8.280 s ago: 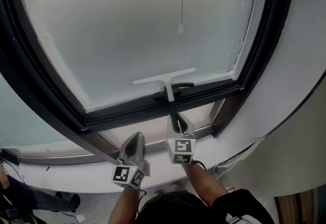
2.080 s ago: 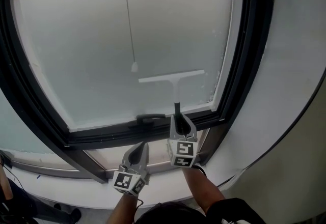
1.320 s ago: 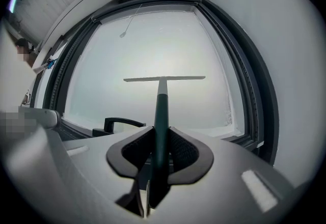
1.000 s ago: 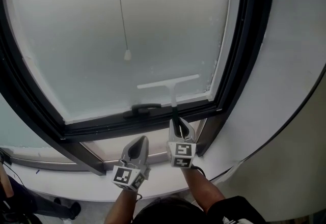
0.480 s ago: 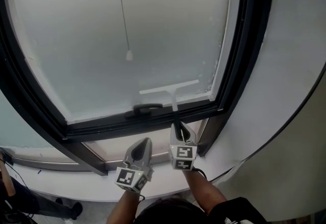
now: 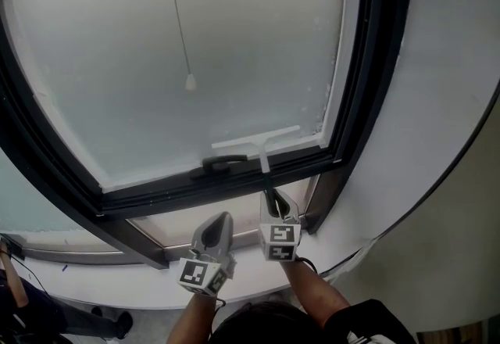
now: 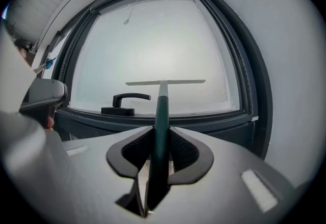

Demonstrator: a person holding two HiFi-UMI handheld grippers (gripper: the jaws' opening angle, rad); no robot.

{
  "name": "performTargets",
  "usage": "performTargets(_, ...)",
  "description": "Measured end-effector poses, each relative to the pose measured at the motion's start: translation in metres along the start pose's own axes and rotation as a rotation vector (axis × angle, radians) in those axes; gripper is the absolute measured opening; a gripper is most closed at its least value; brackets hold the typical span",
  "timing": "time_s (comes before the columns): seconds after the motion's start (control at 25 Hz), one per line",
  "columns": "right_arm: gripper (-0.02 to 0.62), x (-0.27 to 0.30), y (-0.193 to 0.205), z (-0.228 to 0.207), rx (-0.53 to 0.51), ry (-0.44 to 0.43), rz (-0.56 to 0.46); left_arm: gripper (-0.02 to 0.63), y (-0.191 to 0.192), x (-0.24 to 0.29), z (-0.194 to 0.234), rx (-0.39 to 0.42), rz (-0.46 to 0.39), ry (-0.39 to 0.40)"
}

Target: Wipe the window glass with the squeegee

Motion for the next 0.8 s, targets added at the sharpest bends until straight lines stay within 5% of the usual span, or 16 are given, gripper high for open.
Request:
performTargets(0.28,0.097,-0.004,0.005,0.000,0.000,-0.006,0.010,-0.002,0.004,-0.001,0.001,-0.012,0.015,0.009)
performTargets(0.56,0.095,-0.027,-0.012,0.001,-0.013,0.012,-0.123,-0.002,0.008,0.009,-0.002,-0.024,0.005,0.035)
performTargets(0.8,0.095,-0.025,-0.081,-0.030,-0.134,0.045,-0.250,-0.002,0.004,0.025,-0.013,-0.026,-0.022,0.082)
Point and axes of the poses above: the fingertips, and each gripper's own axes: x forward along the fingers, z to its left, y out of its underside, the point moved 8 cm from there along -x, backward along the fingers, and after that the axes turned 15 degrees about -y, right-handed, at the moved point
